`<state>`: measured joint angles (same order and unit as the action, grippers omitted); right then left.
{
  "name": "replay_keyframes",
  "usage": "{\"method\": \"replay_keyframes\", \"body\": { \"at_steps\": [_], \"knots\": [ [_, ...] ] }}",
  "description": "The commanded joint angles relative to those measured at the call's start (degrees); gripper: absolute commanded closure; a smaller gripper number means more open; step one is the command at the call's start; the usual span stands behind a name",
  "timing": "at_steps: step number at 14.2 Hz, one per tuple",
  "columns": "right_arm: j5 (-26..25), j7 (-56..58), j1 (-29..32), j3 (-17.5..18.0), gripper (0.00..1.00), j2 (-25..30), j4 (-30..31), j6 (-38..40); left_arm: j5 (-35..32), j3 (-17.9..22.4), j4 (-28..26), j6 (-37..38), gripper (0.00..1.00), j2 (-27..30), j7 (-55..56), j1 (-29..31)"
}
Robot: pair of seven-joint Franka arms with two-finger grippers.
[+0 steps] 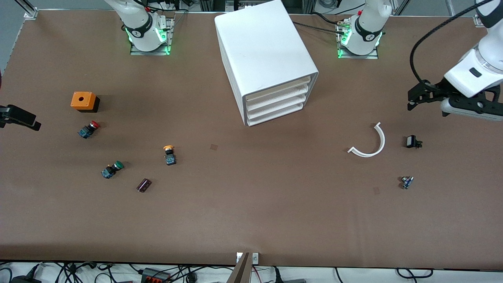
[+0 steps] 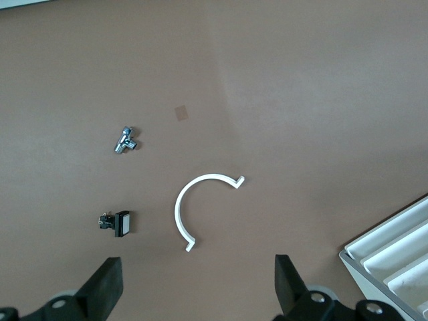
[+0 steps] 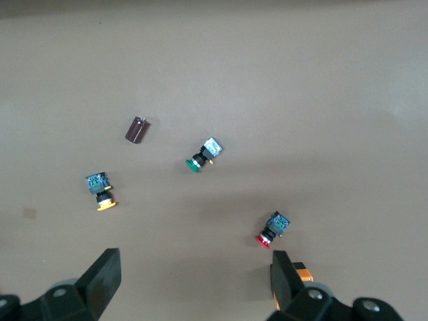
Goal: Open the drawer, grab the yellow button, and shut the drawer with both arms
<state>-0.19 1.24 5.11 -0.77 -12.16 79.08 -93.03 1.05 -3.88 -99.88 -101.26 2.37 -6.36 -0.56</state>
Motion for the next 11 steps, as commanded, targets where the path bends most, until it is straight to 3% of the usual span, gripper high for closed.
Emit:
{"method": "replay_keyframes", "body": {
  "at_steps": [1,4,6,11],
  "knots": [
    [-1.30,0.25,0.25,0.68,0.00,6.88,9.76,-3.47,0.45,1.16,-2.86,-0.87,0.00,2.55,-1.47,-1.55],
    [-2.98,0.96,0.25,0.77,0.00,9.78,14.25,-5.58,0.45,1.15,1.69,2.46,0.00,-0.60,-1.38,-0.93],
    [-2.80,0.78,0.25,0.77,0.00,9.88,14.09,-5.15,0.45,0.54,4.42,4.75,0.00,-1.93,-1.29,-0.93],
    [-2.63,1.22,0.34,0.77,0.00,9.62,12.42,-2.86,0.45,0.36,4.70,5.11,0.00,-1.93,-1.73,-1.20]
  ]
}}
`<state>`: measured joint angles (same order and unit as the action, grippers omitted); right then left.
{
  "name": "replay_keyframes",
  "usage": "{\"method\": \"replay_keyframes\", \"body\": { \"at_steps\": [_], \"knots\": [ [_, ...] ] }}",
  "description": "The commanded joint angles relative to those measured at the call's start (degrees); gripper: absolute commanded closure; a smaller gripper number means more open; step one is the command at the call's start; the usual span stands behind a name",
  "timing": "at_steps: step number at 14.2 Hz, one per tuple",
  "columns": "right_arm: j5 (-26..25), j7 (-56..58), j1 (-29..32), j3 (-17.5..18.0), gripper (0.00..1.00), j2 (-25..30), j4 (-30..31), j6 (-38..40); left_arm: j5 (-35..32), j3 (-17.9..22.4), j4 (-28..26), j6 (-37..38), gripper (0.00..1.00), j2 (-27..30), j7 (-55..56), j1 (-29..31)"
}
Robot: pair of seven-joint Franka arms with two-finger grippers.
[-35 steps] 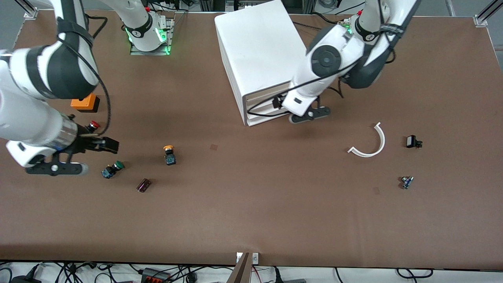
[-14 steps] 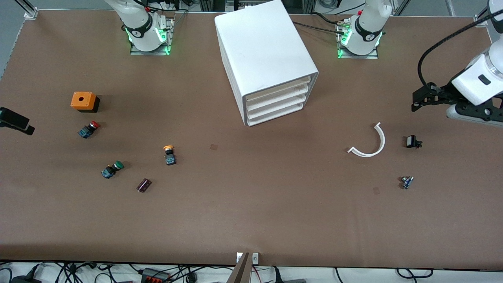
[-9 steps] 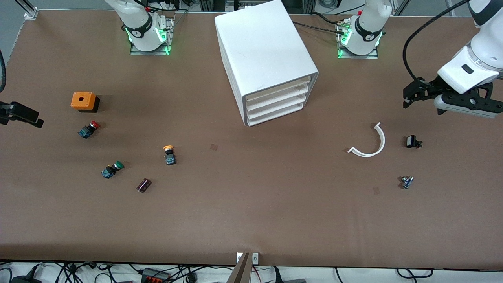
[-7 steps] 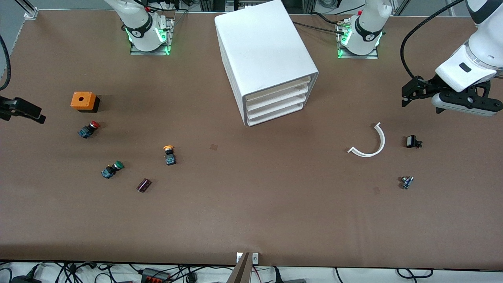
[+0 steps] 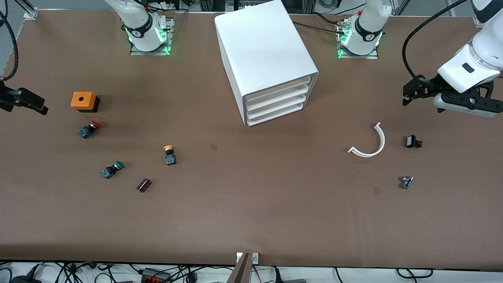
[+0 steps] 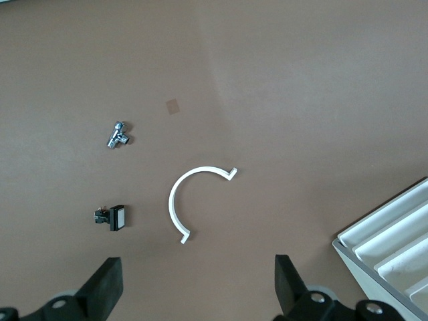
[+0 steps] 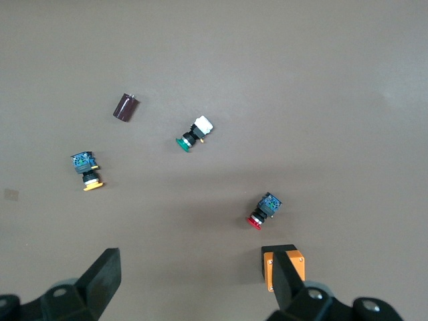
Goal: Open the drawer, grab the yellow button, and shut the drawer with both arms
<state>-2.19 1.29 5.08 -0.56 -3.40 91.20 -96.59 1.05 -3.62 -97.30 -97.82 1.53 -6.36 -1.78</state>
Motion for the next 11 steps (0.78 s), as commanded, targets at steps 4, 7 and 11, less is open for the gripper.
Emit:
{"method": "replay_keyframes", "body": {
  "at_steps": [4,7,11],
  "knots": [
    [-0.45,1.43,0.28,0.65,0.00,0.93,0.39,3.42,0.45,0.10,2.11,1.94,0.00,-1.09,-1.72,0.03],
    [-0.44,1.61,0.37,0.65,0.00,0.85,0.56,3.51,0.45,0.10,2.11,1.94,0.00,-1.09,-1.64,0.03],
    [-0.53,1.69,0.37,0.64,0.00,0.85,0.74,3.86,0.45,0.10,2.11,1.94,0.00,-1.09,-1.64,0.03]
  ]
}}
